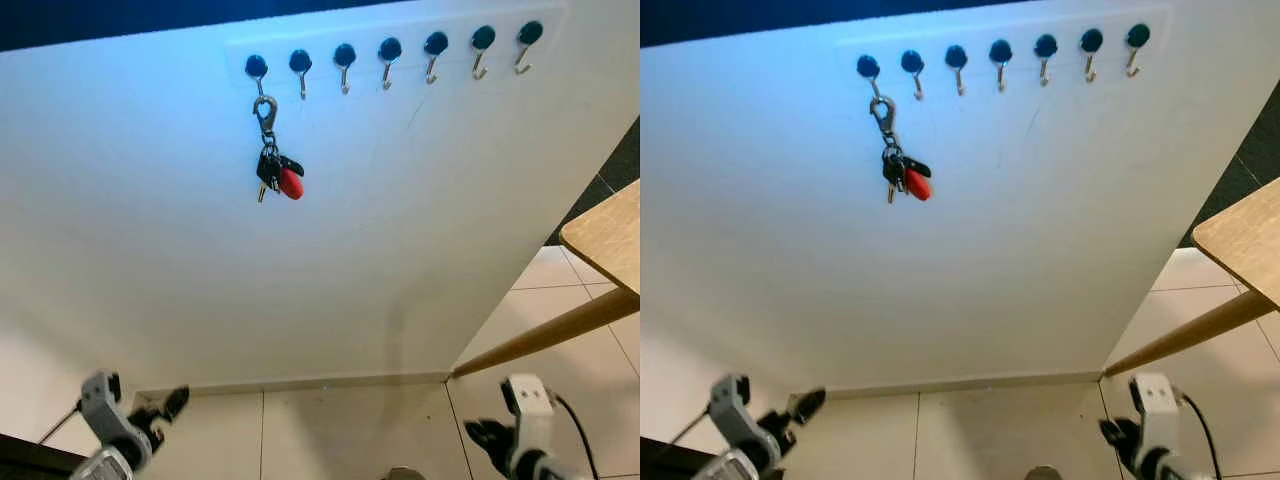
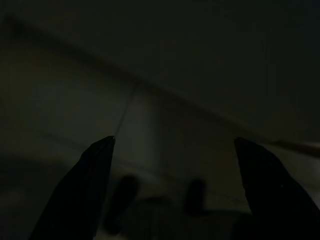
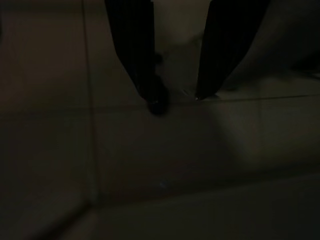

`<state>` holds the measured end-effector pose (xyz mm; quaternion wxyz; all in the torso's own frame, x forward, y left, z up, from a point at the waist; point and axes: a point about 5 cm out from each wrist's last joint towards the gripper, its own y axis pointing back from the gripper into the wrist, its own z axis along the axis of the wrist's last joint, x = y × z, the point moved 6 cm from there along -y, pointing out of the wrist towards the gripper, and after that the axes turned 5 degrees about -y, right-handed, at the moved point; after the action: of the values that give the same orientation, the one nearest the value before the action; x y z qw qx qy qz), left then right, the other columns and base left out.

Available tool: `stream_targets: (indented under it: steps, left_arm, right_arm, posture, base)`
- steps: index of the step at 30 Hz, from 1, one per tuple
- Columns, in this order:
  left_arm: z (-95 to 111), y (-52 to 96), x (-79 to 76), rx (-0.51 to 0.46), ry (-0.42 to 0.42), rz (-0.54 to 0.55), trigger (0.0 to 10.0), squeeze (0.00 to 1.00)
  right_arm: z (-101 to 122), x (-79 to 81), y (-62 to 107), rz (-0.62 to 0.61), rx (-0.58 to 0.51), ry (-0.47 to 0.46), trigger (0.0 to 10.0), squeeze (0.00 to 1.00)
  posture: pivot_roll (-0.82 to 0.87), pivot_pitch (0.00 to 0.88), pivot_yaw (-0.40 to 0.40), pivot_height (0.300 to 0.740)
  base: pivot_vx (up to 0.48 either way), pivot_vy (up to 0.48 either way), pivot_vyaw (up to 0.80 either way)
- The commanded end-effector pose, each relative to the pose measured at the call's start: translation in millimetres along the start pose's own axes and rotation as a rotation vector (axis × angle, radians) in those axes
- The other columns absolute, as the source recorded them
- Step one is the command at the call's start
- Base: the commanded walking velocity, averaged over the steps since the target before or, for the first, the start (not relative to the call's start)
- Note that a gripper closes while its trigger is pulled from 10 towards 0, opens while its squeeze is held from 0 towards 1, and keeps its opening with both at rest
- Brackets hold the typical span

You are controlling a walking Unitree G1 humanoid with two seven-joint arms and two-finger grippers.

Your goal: Hang keys on a hook

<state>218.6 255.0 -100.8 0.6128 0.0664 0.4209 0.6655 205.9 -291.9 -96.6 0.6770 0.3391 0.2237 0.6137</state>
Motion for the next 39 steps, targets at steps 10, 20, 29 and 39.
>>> stream_targets:
  steps: [10,20,29,39]
  left_arm:
    - [-48.9,3.8,8.0,0.177,-0.134,0.155,10.0,0.0]
    - [-84.0,4.6,-2.5,0.317,-0.315,0.185,10.0,0.0]
    - [-103.4,7.2,-11.0,0.396,-0.45,0.14,10.0,0.0]
    - [-113.9,10.4,-11.7,0.457,-0.518,0.133,10.0,0.0]
  right_arm:
    - [-57.5,-3.7,5.5,-0.144,0.154,-0.122,10.0,0.0]
    - [-75.4,5.7,5.3,-0.166,0.228,-0.068,10.0,0.0]
    - [-77.8,12.1,3.4,-0.153,0.244,-0.034,10.0,0.0]
    - [-88.0,10.2,7.7,-0.163,0.278,-0.001,10.0,0.0]
  posture:
    - [-0.11,0.048,0.078,0.74]
    - [-0.11,0.031,0.07,0.74]
    - [-0.11,0.009,0.053,0.74]
    - [-0.12,0.0,0.058,0.74]
  base:
    - [0.0,0.0,0.0]
    - [0.0,0.0,0.0]
    - [0.0,0.0,0.0]
    - [0.0,0.0,0.0]
